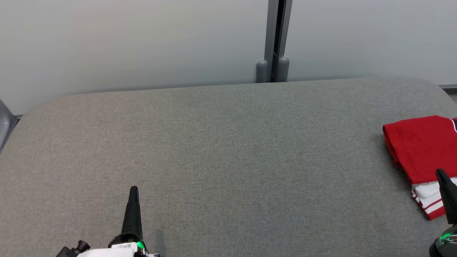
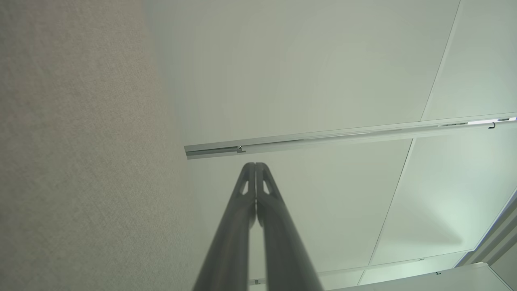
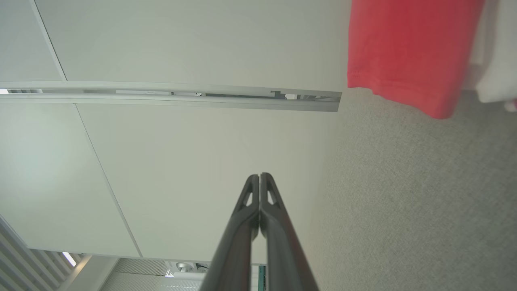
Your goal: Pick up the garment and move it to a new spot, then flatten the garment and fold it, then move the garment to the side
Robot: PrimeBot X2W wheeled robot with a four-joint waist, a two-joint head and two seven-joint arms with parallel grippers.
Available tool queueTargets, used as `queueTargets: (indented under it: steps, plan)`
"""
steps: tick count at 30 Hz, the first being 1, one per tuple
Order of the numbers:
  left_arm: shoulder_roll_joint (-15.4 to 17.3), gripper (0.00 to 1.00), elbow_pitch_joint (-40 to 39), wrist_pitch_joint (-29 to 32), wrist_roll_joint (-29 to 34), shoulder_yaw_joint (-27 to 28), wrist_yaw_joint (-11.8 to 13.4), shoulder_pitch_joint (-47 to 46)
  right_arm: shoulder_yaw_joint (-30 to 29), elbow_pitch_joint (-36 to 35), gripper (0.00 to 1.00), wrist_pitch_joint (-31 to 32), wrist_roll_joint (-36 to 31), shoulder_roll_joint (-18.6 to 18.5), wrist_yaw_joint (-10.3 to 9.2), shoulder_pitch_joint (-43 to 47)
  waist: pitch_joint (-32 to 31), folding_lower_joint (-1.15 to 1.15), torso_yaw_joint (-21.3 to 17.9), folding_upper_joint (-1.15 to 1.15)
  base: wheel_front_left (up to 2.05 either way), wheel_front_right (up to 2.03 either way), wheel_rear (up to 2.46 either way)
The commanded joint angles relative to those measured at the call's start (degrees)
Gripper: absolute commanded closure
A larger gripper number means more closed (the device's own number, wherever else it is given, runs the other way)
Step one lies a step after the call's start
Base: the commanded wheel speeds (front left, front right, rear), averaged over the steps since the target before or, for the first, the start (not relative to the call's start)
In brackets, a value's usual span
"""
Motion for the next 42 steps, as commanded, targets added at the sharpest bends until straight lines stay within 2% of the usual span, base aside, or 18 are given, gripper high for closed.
queueTargets:
  steps: [1,42]
  plan:
    - [0.16,1.0,0.06,-0.11,-0.17,0.03,-0.32,-0.74,-0.14,0.09,1.0,0.19,-0.02,-0.12,0.01,-0.44,0.0,0.0,0.0,0.0,0.0,0.0,0.0]
    - [0.16,1.0,0.07,-0.13,-0.17,0.02,-0.29,-0.76,-0.4,0.1,1.0,0.49,-0.34,0.08,0.01,-0.51,0.0,0.0,0.0,0.0,0.0,0.0,0.0]
